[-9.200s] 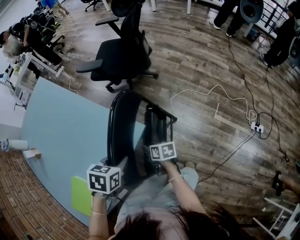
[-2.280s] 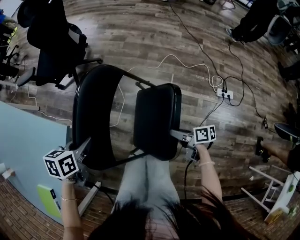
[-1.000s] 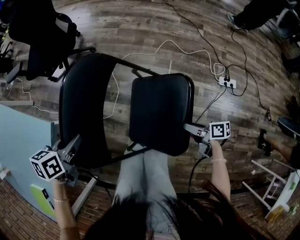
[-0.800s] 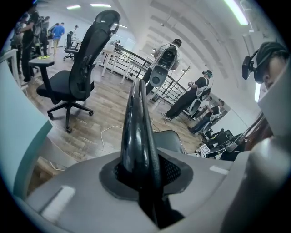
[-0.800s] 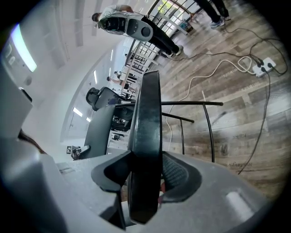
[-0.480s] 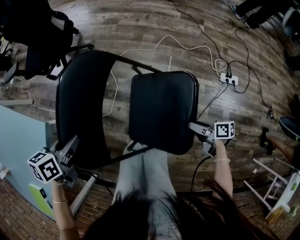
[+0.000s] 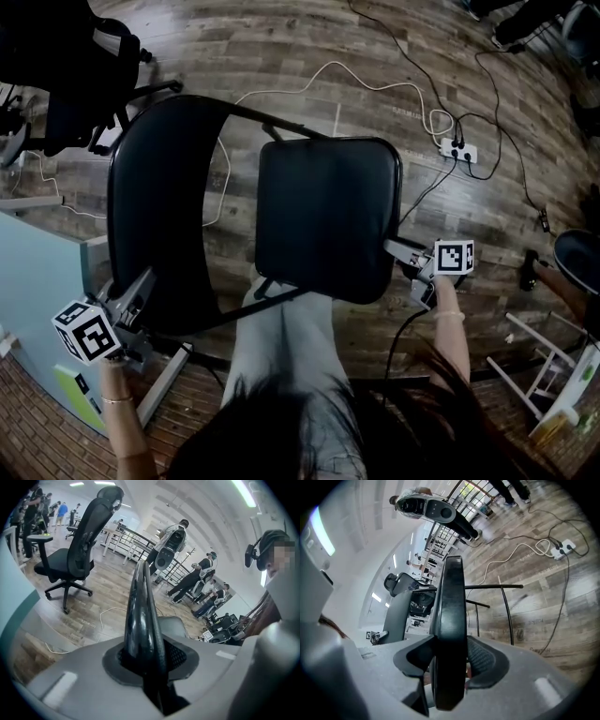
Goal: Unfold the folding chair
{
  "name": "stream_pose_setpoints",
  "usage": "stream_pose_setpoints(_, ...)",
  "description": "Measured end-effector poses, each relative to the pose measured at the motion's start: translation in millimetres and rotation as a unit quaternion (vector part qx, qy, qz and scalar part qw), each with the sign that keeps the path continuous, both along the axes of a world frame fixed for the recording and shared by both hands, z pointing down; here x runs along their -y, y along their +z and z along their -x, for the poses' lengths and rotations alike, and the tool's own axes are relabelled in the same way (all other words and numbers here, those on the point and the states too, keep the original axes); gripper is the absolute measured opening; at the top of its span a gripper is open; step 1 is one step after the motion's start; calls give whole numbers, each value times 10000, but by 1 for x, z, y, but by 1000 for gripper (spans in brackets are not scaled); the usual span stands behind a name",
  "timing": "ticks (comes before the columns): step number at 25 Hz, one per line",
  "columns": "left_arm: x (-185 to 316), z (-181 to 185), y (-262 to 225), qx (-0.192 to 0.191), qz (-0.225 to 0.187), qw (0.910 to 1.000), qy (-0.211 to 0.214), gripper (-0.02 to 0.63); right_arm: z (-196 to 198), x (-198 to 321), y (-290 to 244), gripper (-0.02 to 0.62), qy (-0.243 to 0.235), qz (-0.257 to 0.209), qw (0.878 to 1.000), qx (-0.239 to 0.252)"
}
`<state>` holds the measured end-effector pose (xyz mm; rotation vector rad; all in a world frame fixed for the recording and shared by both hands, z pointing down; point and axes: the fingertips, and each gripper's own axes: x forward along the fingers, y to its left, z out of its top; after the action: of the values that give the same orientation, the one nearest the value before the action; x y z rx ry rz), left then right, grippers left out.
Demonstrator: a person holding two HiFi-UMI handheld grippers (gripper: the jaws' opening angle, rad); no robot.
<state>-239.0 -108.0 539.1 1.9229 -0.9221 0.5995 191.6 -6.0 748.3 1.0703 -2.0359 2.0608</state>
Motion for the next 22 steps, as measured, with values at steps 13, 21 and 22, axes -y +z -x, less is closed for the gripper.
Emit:
stream_pose_setpoints(13,-3,-9,11,-53,111,9999,-4,80,-21,-7,14,202,253,-30,9996,73)
stream_pose_setpoints(21,-4,-6,16,-144,179,9997,-14,78,-32,-13,22,195,275,-4,9995,-119)
stream_pose_setpoints(22,-4,-5,18,-143,201,9997,-34,78,-32,-13,22,195,287,-10,9995,-99)
